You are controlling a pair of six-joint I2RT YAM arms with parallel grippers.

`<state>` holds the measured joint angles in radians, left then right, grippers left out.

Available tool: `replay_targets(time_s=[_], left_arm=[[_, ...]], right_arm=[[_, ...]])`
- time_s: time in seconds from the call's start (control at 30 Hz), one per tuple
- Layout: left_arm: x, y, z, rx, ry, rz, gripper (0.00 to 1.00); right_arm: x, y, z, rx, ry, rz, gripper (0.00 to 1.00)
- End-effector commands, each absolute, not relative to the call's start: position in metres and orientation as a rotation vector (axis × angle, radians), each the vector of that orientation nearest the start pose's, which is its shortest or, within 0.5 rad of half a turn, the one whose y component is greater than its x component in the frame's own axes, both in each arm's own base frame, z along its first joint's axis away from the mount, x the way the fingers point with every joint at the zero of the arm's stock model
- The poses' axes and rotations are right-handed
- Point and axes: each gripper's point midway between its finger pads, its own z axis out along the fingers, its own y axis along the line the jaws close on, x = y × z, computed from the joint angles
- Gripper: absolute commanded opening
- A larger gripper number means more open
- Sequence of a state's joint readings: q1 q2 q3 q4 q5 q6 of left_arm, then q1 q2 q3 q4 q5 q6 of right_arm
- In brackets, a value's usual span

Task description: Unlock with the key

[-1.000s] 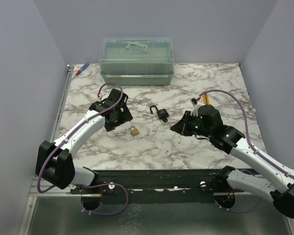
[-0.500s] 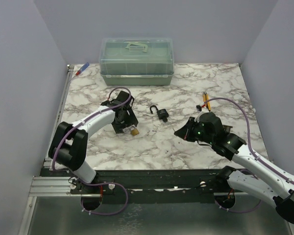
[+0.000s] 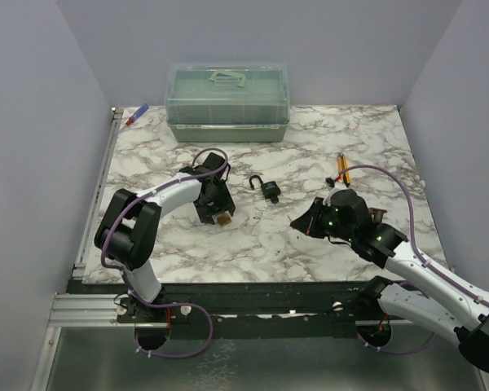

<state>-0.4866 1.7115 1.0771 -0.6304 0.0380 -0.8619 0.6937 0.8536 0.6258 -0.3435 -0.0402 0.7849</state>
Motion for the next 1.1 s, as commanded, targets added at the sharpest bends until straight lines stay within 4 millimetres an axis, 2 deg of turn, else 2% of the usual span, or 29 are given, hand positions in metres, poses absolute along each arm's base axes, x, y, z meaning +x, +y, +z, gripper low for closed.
replay_targets(time_s=[0.0, 0.47, 0.7, 0.87, 1.07], left_arm=[[0.286, -0.201, 0.032, -0.529, 2.867, -0.337, 0.65], [0.292, -0.198, 0.018, -0.561, 2.890, -0.131, 0.60], [0.289, -0.195, 0.004, -0.569, 2.948, -0.026, 0.59], [0.293, -0.197, -0.003, -0.584, 2.954, 0.008, 0.53], [0.294, -0.198, -0.011, -0.584, 2.962, 0.037, 0.41]], right_arm=[[0.200, 0.212, 0.156, 0.078, 2.260, 0.877, 0.00], [0.192, 0.203, 0.154, 0.096, 2.244, 0.877, 0.00], [0.188, 0.196, 0.157, 0.088, 2.211, 0.873, 0.00], [0.191, 0.187, 0.159, 0.097, 2.174, 0.830, 0.00], [0.189, 0.183, 0.159, 0.082, 2.174, 0.808, 0.00]])
